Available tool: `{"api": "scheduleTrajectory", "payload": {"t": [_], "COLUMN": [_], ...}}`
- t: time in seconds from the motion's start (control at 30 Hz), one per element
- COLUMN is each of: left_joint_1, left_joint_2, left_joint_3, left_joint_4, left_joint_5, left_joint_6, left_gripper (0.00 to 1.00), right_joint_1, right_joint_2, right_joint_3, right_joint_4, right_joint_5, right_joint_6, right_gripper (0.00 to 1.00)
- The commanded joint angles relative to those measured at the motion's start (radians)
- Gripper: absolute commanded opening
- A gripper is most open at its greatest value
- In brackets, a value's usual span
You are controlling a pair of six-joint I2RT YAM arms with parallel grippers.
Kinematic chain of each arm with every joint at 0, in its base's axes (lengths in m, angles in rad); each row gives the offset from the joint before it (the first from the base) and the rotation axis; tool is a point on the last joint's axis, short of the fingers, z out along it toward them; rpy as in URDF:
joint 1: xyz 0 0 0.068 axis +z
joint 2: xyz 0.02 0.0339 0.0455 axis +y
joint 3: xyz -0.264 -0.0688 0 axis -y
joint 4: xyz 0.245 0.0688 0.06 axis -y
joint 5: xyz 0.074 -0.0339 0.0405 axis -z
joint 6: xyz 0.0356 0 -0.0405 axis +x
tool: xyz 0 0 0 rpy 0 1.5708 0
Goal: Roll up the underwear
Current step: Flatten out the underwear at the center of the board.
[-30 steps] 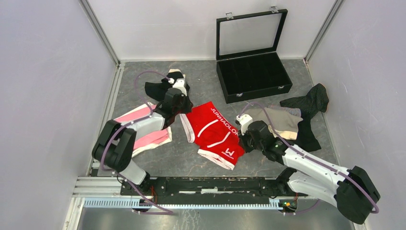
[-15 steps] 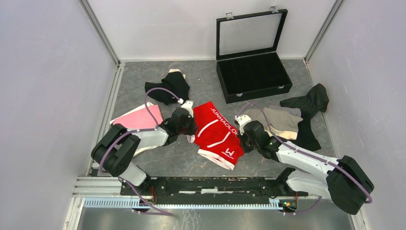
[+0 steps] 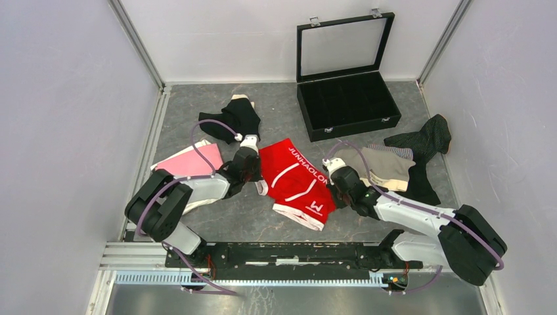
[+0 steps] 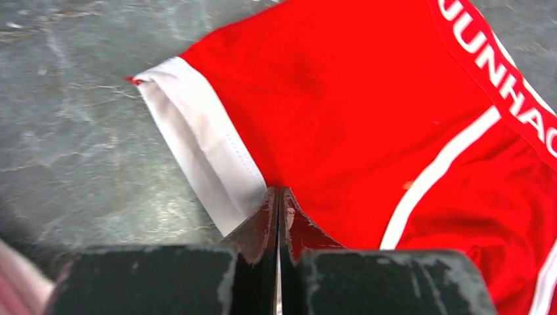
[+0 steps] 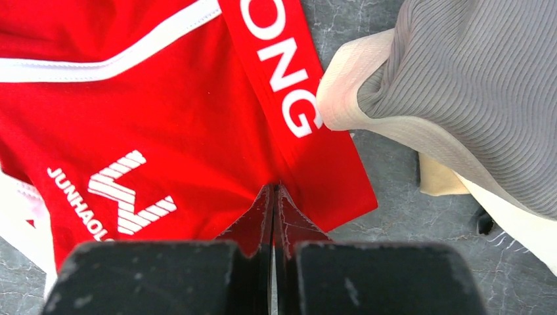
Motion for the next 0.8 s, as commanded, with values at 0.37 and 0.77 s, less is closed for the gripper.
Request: {"api": "scheduleTrajectory", "payload": {"t": [0.37, 0.77], "left_joint_1": [-0.113, -0.458], "left_joint_2": [-0.217, -0.24], "left_joint_3": [0.104, -0.058], "left_joint_4": [-0.105, -0.035], "left_joint_5": [0.042, 0.052], "left_joint_6": [-0.013, -0.179], "left_gripper": [0.15, 0.02], "right_joint_1": [0.003, 0.004], "right_joint_2": [-0.118, -0.08], "right_joint_3": [-0.001, -0.028], "right_joint_4": [0.017, 0.051], "right_joint_5": [-0.185, -0.126], "right_joint_6": [-0.015, 0.033], "right_gripper": [0.0, 0.0]}}
